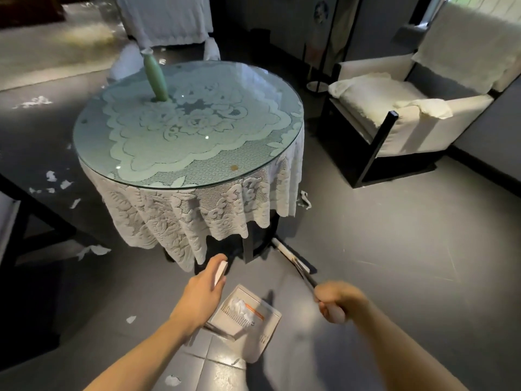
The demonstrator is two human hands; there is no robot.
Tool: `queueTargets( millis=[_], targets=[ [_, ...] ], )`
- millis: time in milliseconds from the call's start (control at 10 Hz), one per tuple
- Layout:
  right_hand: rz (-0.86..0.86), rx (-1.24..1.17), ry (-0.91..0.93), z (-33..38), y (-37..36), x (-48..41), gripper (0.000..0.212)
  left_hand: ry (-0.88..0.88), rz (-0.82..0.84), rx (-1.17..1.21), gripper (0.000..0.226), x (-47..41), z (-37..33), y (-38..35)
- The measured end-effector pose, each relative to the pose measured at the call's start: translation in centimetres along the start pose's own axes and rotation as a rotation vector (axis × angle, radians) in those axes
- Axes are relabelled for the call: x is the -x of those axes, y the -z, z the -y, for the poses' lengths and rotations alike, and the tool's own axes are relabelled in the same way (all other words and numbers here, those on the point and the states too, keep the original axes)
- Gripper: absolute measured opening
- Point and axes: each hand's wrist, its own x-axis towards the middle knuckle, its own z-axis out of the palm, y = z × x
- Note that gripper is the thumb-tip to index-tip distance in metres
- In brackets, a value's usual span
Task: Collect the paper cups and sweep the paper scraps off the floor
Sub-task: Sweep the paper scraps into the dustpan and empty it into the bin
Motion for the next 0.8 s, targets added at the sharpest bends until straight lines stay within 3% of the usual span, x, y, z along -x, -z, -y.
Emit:
queueTargets(
  millis=[100, 300, 400, 500, 600, 700, 800],
  targets=[
    [0.056, 0.175, 0.002, -2.7, -2.6, 3.7, 0.042, 0.012, 0.017, 0.021, 0.033, 1.3, 0.2, 0.3],
    [0.176, 0.164, -0.016, -7.1, -10.4, 12.7, 0.029, -0.037, -0.033, 0.057, 0.029, 6.4, 3.3, 2.3],
    [0.218, 0.193, 0.095, -8.5, -11.6, 19.5, 0.023, 0.007, -0.086, 0.124, 0.03, 9.8, 5.5, 3.8],
    [0.335, 0.017, -0.128, -10.5, -11.2, 22.5, 0.017, 0.028, -0.135, 0.163, 0.032, 13.8, 8.0, 5.2],
    [0.306, -0.23, -0.226, -12.3, -12.4, 24.1, 0.045, -0.013, -0.129, 0.124, 0.032, 17.6, 9.6, 6.6],
    [0.308, -0.306, -0.206, -13.3, -13.8, 25.0, 0.051, -0.029, -0.137, 0.111, 0.035, 20.6, 10.5, 8.1],
    [0.278, -0.332, -0.172, -13.9, -15.2, 24.2, 0.038, -0.041, -0.152, 0.077, 0.032, 23.6, 11.8, 9.5]
  ],
)
